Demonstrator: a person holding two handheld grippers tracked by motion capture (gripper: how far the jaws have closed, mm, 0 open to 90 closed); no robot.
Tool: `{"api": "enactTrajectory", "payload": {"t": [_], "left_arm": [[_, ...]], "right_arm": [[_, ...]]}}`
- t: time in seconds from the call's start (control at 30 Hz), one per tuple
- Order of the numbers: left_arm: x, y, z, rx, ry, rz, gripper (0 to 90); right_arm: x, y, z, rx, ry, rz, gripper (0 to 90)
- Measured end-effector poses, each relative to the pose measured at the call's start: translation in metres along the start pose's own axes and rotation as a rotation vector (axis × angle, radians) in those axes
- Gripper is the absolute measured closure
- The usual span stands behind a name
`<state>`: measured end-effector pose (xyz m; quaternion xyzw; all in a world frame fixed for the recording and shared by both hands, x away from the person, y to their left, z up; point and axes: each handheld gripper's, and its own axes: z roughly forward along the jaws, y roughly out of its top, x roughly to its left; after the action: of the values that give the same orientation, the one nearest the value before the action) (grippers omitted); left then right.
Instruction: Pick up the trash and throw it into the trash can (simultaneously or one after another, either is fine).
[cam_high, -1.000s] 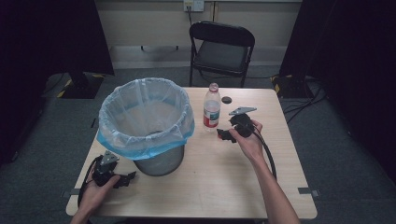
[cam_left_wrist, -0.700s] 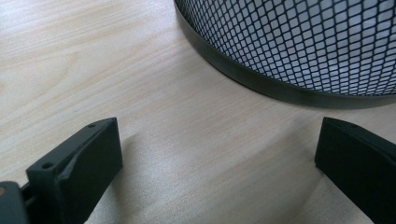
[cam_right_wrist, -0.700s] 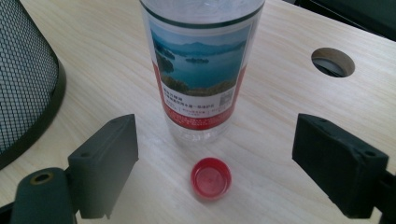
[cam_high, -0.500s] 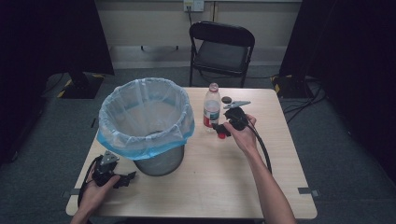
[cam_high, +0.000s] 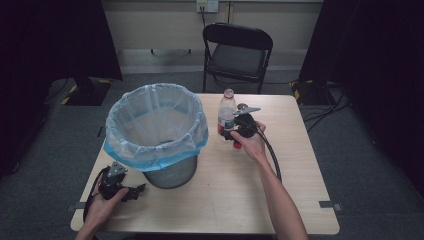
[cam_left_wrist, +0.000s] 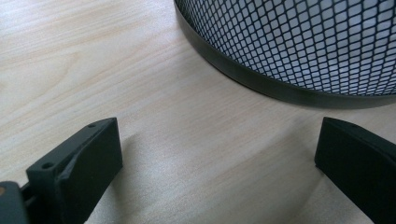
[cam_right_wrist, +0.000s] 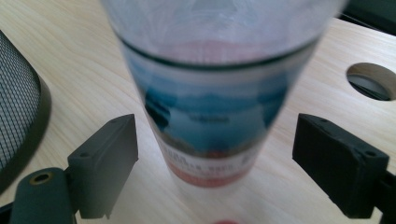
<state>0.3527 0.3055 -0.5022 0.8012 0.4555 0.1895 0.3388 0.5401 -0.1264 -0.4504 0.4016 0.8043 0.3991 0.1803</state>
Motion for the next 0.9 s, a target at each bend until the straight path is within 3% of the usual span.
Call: {"api": "enactTrajectory", "payload": {"t": [0.23,0.27,0.3,0.5,0.9], "left_arm": [[0.000,0.000,0.000,-0.001,0.002,0.000,0.2],[0.000,0.000,0.000,0.000,0.002,0.000,0.2],[0.000,0.000,0.000,-0.001,0.002,-0.001,0.2],[0.000,0.000,0.000,0.000,0.000,0.000,0.2],[0.000,0.000,0.000,-0.002,-0.002,-0.001,0.2]], "right_arm": [[0.002,0.006,0.011,-0.016,-0.028,-0.011,15.7],[0.002,0.005,0.012,-0.013,-0.031,-0.011,17.0],[0.001,0.004,0.015,-0.012,-0.027,-0.004,24.6],[0.000,0.003,0.016,-0.014,-0.036,0.003,28.7],[-0.006,0.003,-0.002,-0.024,-0.010,0.037,29.3]]}}
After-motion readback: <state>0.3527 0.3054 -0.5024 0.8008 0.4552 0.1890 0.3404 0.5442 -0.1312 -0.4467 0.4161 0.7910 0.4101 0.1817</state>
